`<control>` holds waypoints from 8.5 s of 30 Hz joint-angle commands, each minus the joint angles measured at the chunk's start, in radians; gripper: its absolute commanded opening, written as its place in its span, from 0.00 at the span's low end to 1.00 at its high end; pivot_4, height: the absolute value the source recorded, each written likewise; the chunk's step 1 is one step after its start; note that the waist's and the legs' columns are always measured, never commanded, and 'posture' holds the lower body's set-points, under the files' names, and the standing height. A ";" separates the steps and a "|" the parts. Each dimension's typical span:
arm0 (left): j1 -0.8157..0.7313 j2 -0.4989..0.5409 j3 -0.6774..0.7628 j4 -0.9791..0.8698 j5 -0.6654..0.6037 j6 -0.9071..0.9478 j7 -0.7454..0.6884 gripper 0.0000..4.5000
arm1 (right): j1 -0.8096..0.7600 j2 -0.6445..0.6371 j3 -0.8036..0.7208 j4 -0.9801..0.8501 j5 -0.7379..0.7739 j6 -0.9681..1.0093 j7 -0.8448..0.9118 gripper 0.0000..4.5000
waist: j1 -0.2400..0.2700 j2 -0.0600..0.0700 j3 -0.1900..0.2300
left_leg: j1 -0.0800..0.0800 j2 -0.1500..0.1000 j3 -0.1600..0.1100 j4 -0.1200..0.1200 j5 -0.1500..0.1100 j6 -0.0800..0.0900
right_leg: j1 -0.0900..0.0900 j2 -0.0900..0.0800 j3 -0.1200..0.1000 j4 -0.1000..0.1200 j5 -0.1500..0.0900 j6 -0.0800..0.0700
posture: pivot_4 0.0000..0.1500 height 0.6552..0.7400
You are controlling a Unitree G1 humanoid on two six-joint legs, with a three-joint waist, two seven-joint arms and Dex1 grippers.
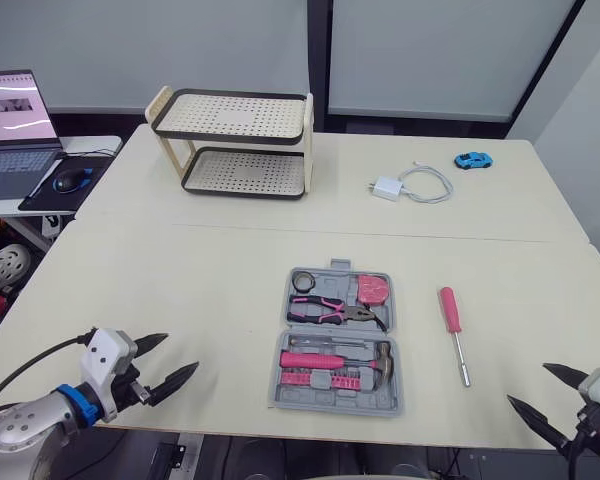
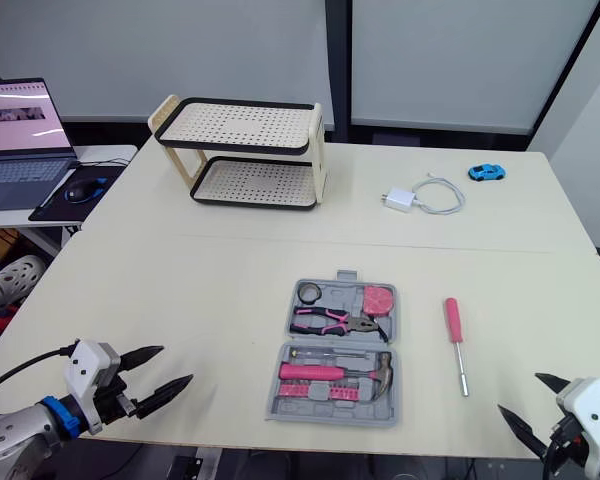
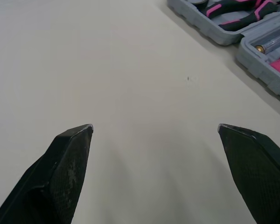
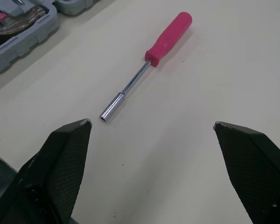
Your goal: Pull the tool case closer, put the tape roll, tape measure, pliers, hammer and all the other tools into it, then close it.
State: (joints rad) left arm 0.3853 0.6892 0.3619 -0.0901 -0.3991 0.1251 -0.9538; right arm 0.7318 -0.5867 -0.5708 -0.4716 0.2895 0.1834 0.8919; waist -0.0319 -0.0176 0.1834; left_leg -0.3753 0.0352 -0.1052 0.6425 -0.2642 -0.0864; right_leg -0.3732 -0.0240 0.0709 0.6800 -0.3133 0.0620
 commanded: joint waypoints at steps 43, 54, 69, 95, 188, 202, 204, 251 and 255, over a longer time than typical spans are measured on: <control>-0.659 0.163 -0.366 -0.301 -0.237 0.189 -0.472 0.99 | -0.587 0.270 0.429 0.049 -0.214 0.533 -0.692 1.00 | -0.002 0.001 0.000 | -0.002 0.000 -0.002 0.000 0.000 0.000 | -0.003 0.002 -0.001 0.001 0.000 -0.001 | 1.00 0.94; -0.664 0.153 -0.379 -0.299 -0.219 0.191 -0.463 1.00 | -0.560 0.326 0.438 0.034 -0.205 0.582 -0.744 0.46 | -0.003 0.001 0.000 | -0.002 0.000 -0.002 0.000 0.000 0.000 | -0.003 0.002 -0.001 0.001 0.000 0.000 | 1.00 0.94; -0.580 0.202 -0.314 -0.253 -0.161 0.124 -0.471 1.00 | -0.575 0.093 0.435 -0.139 -0.166 0.592 -0.546 0.15 | -0.006 0.003 0.001 | -0.003 0.000 -0.002 0.000 0.000 0.000 | -0.005 0.002 -0.001 0.002 0.000 0.000 | 1.00 0.94; -0.178 0.398 -0.180 -0.275 -0.019 -0.131 -0.586 1.00 | -1.116 -0.213 1.327 -0.371 -0.242 0.807 -0.032 0.15 | -0.003 0.001 0.003 | -0.006 0.002 -0.002 0.001 0.000 0.000 | -0.007 0.002 -0.002 0.001 0.000 -0.001 | 1.00 0.94; -0.251 0.188 -0.119 0.166 0.038 -0.105 -0.260 0.68 | -0.415 -0.382 0.311 0.099 -0.044 -0.050 0.195 0.00 | -0.003 0.000 0.002 | -0.004 0.006 0.000 0.000 0.000 0.000 | -0.006 0.006 -0.002 0.001 0.002 -0.003 | 1.00 0.94; -0.446 0.095 -0.327 0.320 0.175 -0.190 -0.268 0.00 | -0.629 -0.304 0.563 0.221 -0.200 -0.022 0.103 0.00 | -0.002 0.000 0.002 | -0.003 0.006 0.000 0.001 0.000 0.000 | -0.005 0.006 -0.002 0.001 0.002 -0.003 | 1.00 0.94; -0.509 0.068 -0.366 0.348 0.204 -0.186 -0.256 0.00 | -0.690 -0.276 0.632 0.252 -0.234 -0.008 0.100 0.00 | -0.001 0.000 0.002 | -0.004 0.006 -0.001 0.002 0.000 0.000 | -0.005 0.006 -0.002 0.002 0.002 -0.003 | 1.00 0.94; -0.688 -0.106 -0.636 0.303 0.317 -0.185 -0.332 0.00 | -0.865 -0.088 0.901 0.267 -0.327 0.134 0.121 0.00 | -0.001 0.000 0.002 | -0.005 0.004 -0.003 0.002 0.000 0.000 | -0.005 0.006 -0.003 0.003 0.003 -0.002 | 1.00 0.94; -0.675 -0.098 -0.631 0.303 0.326 -0.197 -0.326 0.00 | -0.833 -0.098 0.902 0.227 -0.323 0.163 0.121 0.00 | -0.001 0.001 0.002 | -0.005 0.004 -0.003 0.002 0.000 0.000 | -0.005 0.006 -0.003 0.003 0.003 -0.002 | 1.00 0.94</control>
State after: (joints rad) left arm -0.2895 0.6087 -0.2510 0.2732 -0.0555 -0.0496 -1.2751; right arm -0.1162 -0.6968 0.2968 -0.1749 -0.0611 0.3494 0.9878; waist -0.0327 -0.0171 0.1855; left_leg -0.3800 0.0393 -0.1079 0.6447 -0.2642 -0.0865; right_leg -0.3784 -0.0185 0.0675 0.6826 -0.3098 0.0597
